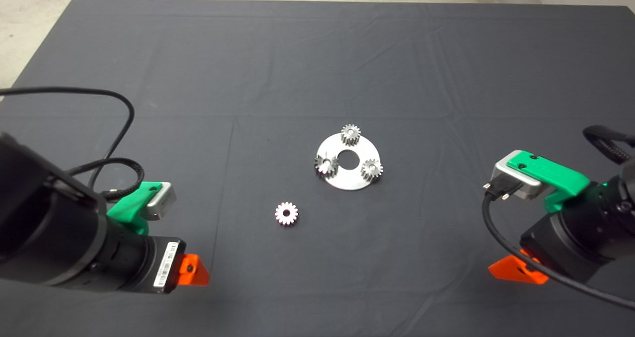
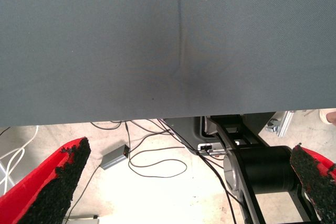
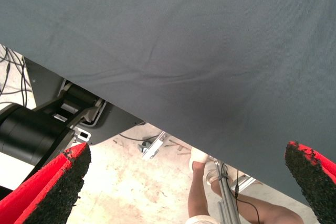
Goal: Remove an incorrectly installed larger gear and replace it with the correct smaller gear
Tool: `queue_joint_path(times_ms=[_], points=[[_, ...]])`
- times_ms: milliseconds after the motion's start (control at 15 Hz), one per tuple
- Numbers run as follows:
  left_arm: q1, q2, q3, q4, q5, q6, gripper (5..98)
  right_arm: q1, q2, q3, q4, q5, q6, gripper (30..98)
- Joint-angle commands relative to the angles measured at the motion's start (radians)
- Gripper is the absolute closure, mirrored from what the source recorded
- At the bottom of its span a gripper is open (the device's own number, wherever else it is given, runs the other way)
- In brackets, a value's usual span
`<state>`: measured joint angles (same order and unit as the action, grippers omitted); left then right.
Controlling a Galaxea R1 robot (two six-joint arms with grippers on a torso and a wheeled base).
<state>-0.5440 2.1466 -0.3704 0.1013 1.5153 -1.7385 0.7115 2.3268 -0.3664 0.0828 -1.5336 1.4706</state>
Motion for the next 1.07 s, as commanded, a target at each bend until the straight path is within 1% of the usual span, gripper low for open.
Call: queue_joint_path(times_ms=[0, 200, 267, 333, 400, 467, 533, 600, 733, 867, 1000], points=[[-0.016, -0.004, 0.013, -0.017, 0.000, -0.004, 5.5, 0.014, 0.004, 0.007, 0.031, -0.051, 0.007, 30.8], [-0.016, -0.005, 0.015, -0.017, 0.000, -0.006, 5.5, 0.003, 0.004, -0.004, 0.029, -0.055, 0.006, 30.8], [-0.016, -0.004, 0.015, -0.017, 0.000, -0.009, 5.5, -0.004, 0.007, -0.026, 0.028, -0.054, -0.003, 30.8], [-0.016, -0.004, 0.015, -0.017, 0.000, -0.010, 5.5, -0.031, 0.011, -0.077, 0.028, -0.056, -0.010, 30.8], [-0.016, -0.004, 0.015, -0.017, 0.000, -0.015, 5.5, -0.077, 0.017, -0.135, 0.023, -0.058, -0.030, 30.8], [-0.016, -0.003, 0.014, -0.017, 0.000, -0.016, 5.5, -0.112, 0.031, -0.186, 0.014, -0.060, -0.077, 30.8], [-0.016, 0.003, 0.015, -0.016, 0.000, -0.016, 5.5, -0.139, 0.057, -0.230, 0.010, -0.060, -0.109, 30.8], [-0.016, 0.003, 0.015, -0.017, 0.000, -0.015, 5.5, -0.148, 0.100, -0.276, 0.002, -0.062, -0.123, 30.8], [-0.016, 0.006, 0.015, -0.018, 0.000, -0.015, 5.5, -0.153, 0.199, -0.365, -0.028, -0.081, -0.151, 30.8], [-0.016, 0.008, 0.015, -0.018, -0.001, -0.015, 5.5, -0.153, 0.285, -0.471, -0.029, -0.085, -0.214, 30.8], [-0.016, 0.006, 0.016, -0.020, 0.000, -0.013, 5.5, -0.149, 0.346, -0.557, -0.028, -0.086, -0.264, 30.8]])
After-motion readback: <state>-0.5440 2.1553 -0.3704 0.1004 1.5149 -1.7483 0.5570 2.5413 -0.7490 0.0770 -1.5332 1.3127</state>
